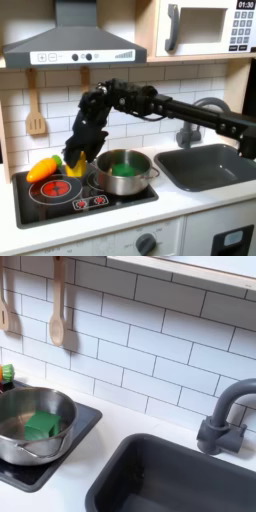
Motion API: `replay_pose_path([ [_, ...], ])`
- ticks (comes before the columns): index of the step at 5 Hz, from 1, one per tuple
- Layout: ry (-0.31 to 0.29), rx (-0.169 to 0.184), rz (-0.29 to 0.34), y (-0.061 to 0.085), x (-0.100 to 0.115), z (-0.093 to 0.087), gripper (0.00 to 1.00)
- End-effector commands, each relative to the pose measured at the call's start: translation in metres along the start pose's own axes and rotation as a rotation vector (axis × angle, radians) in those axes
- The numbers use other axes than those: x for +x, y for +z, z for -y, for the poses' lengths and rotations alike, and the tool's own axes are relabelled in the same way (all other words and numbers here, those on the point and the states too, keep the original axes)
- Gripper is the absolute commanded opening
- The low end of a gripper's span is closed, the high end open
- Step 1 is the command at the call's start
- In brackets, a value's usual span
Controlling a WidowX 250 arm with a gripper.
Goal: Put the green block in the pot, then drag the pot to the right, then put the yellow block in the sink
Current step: 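Put the yellow block in the sink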
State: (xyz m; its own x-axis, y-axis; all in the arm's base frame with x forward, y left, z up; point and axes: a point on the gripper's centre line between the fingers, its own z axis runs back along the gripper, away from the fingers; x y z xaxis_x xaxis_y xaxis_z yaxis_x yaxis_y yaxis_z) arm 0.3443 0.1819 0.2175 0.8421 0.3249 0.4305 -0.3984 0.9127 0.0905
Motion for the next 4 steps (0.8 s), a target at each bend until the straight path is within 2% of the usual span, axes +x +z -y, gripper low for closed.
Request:
replay_pose_path([
  [1, -0.104, -0.109, 0.010, 0.019, -0.012, 0.052, 0.00],
  [2, -0.150, -0.167, 0.004, 0.026, -0.023, 0.078, 0.00],
  [3, -0.184, -0.210, -0.002, 0.031, -0.030, 0.096, 0.00],
  [4, -0.253, -0.264, -0.007, 0.038, -0.040, 0.127, 0.00],
])
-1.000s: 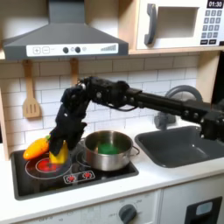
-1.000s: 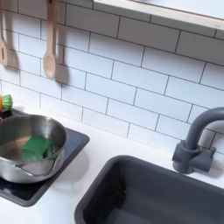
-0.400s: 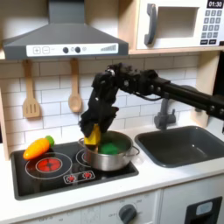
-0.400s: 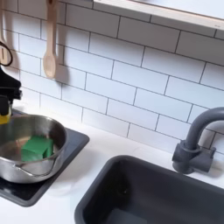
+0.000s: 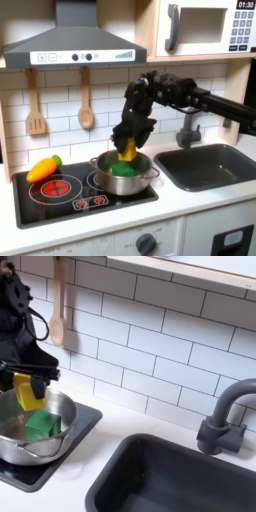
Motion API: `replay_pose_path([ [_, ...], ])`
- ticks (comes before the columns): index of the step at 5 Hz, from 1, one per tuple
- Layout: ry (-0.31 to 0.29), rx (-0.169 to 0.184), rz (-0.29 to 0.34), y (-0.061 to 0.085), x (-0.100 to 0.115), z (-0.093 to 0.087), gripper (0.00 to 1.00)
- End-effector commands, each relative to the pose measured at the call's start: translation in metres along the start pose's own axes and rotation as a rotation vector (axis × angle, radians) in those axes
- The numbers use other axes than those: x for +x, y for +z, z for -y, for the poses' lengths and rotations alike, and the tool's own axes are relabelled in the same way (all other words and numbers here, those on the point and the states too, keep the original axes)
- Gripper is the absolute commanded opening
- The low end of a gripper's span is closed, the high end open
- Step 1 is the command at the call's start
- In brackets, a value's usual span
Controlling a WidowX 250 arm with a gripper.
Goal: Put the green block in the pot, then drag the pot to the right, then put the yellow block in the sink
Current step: 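Put the yellow block in the sink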
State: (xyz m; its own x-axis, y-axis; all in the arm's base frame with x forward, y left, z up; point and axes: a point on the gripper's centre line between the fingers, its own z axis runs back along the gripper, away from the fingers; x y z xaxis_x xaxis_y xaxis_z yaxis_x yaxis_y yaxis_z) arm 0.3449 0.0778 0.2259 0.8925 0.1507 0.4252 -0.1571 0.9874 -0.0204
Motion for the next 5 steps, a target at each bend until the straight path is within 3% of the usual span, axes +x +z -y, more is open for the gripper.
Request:
replay_pose_path([
  [1, -0.129, -0.104, -0.014, 0.000, -0.005, 0.061, 0.00],
  [3, -0.220, -0.159, -0.002, 0.012, -0.016, 0.092, 0.00],
  [5, -0.302, -0.216, -0.014, 0.013, -0.026, 0.131, 0.00],
])
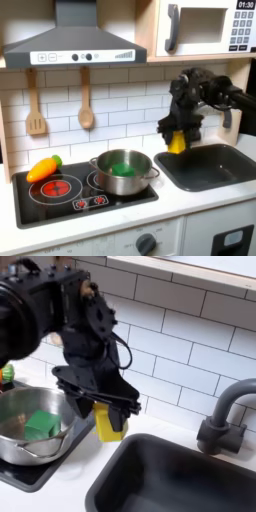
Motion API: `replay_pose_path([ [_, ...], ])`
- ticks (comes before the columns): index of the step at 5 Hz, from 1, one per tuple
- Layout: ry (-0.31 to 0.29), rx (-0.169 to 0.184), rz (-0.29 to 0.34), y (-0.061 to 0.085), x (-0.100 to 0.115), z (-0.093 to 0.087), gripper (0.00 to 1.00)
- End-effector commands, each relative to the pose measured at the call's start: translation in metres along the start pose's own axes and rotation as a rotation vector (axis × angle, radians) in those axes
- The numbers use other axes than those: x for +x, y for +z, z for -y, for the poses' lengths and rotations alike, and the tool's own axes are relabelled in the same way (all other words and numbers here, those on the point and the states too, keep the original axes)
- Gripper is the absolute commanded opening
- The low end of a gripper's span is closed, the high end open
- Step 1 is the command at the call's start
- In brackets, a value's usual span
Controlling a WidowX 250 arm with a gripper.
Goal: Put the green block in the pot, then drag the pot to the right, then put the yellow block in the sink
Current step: 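Put the yellow block in the sink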
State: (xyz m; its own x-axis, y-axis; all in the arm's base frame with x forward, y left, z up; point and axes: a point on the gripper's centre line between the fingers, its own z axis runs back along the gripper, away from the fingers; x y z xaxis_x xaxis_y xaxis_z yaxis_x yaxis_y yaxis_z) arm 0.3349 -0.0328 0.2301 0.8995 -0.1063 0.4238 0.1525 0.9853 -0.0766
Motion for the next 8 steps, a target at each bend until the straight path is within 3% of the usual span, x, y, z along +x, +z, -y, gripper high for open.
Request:
replay_pose_path([
  [1, -0.071, -0.058, -0.001, -0.007, 0.006, 0.042, 0.00],
  [2, -0.085, -0.079, -0.013, -0.018, 0.008, 0.056, 0.00],
  [4, -0.133, -0.101, -0.035, -0.040, 0.021, 0.072, 0.00],
  [5, -0.148, -0.102, -0.062, -0.049, 0.016, 0.074, 0.00],
  [6, -0.155, -0.099, -0.065, -0.047, 0.015, 0.072, 1.00],
  [8, -0.155, -0.099, -0.050, -0.041, 0.015, 0.072, 1.00],
])
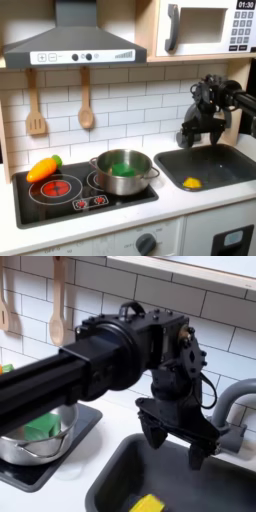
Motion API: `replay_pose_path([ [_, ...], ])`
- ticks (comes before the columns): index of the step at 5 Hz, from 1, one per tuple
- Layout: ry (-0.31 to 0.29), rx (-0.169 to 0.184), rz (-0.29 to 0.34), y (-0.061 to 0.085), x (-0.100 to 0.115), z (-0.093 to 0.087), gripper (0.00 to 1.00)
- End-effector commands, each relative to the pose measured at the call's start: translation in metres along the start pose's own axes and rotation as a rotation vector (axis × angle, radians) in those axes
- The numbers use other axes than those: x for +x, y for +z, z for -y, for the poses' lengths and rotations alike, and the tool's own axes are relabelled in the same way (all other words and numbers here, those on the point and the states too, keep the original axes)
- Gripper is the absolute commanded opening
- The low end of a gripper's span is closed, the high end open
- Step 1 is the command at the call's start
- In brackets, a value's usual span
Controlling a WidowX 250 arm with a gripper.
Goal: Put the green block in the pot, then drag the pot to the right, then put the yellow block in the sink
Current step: 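Put the yellow block in the sink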
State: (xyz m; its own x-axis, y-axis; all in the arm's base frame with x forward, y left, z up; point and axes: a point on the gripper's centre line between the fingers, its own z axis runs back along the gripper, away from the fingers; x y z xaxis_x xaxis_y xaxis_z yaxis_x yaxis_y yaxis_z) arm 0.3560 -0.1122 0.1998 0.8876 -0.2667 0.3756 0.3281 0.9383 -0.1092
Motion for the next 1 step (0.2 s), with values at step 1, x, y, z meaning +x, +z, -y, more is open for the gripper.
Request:
replay_pose_path([
  [1, -0.001, 0.004, 0.009, 0.0004, 0.0016, -0.0005, 1.00],
])
